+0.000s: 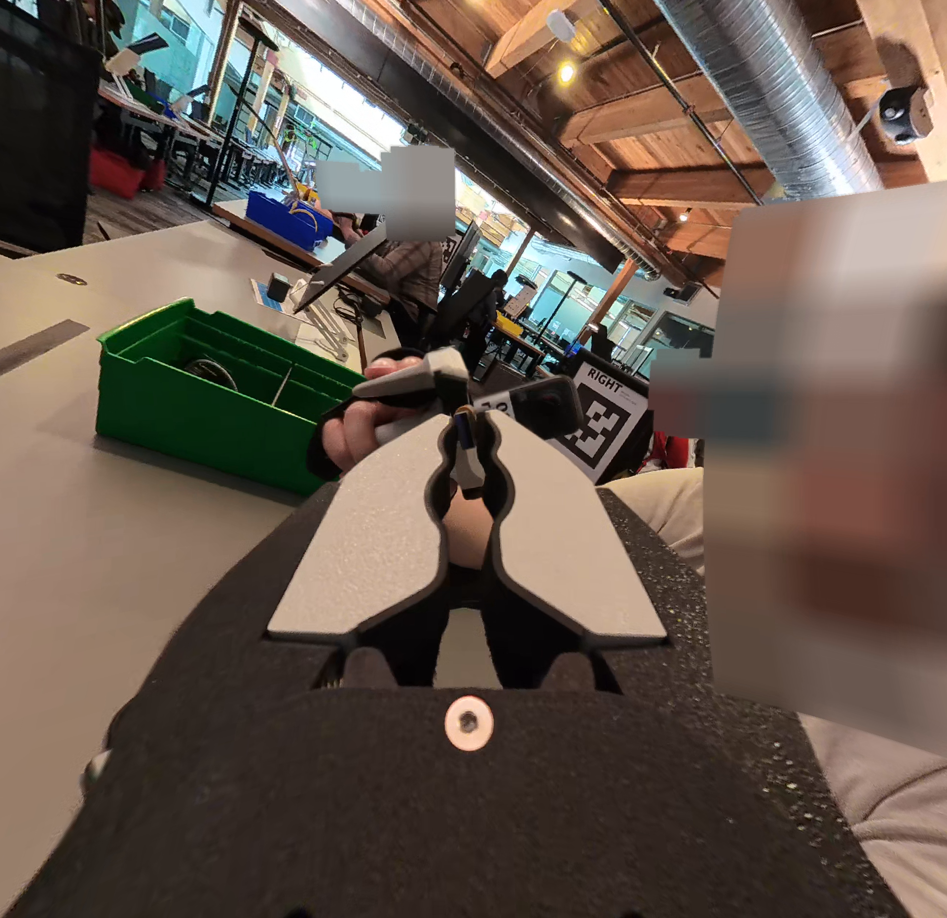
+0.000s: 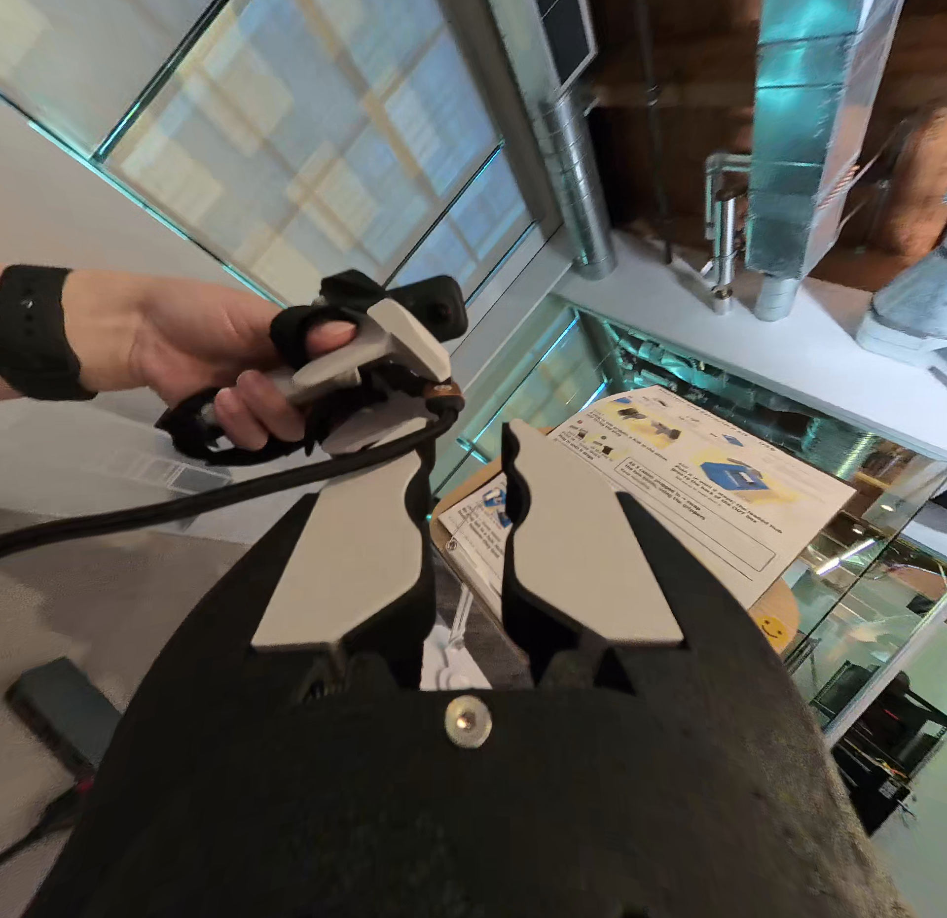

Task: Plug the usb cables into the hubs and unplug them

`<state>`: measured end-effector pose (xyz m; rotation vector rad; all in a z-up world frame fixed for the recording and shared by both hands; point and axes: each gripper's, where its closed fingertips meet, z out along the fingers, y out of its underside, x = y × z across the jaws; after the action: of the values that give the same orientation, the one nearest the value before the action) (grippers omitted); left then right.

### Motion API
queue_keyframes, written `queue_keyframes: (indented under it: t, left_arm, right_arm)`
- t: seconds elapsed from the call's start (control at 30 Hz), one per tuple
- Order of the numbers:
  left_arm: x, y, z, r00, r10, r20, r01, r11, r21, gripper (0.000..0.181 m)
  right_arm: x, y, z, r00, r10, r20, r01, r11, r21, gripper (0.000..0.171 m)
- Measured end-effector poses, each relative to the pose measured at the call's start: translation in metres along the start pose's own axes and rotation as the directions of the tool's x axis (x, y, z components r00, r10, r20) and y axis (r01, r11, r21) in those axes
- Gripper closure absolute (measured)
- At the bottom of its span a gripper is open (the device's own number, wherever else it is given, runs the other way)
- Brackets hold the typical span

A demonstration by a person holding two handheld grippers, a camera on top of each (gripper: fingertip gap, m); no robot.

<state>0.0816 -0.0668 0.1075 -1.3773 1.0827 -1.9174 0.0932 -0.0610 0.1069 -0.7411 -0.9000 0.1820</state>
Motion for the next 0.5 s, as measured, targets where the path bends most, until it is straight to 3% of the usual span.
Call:
queue_keyframes:
  t: [0.2, 0.37, 0.5]
  left_arm:
    - [-0.011, -0.003, -0.002, 0.998, 0.004, 0.07, -0.006, 1.0, 0.021, 0.174]
    - [-0.012, -0.006, -0.005, 0.997, -0.009, 0.08, 0.006, 0.999, 0.043, 0.174]
    - [-0.013, -0.006, -0.008, 0.996, -0.021, 0.09, 0.018, 0.999, 0.04, 0.174]
  right_arm:
    - [-0.004, 0.001, 0.002, 0.983, 0.175, 0.049, -0.176, 0.984, 0.017, 0.152]
    - [0.0, 0.004, 0.005, 0.976, 0.219, 0.016, -0.219, 0.976, -0.019, 0.163]
    - [-0.003, 0.006, 0.007, 0.982, 0.187, 0.023, -0.186, 0.981, -0.058, 0.163]
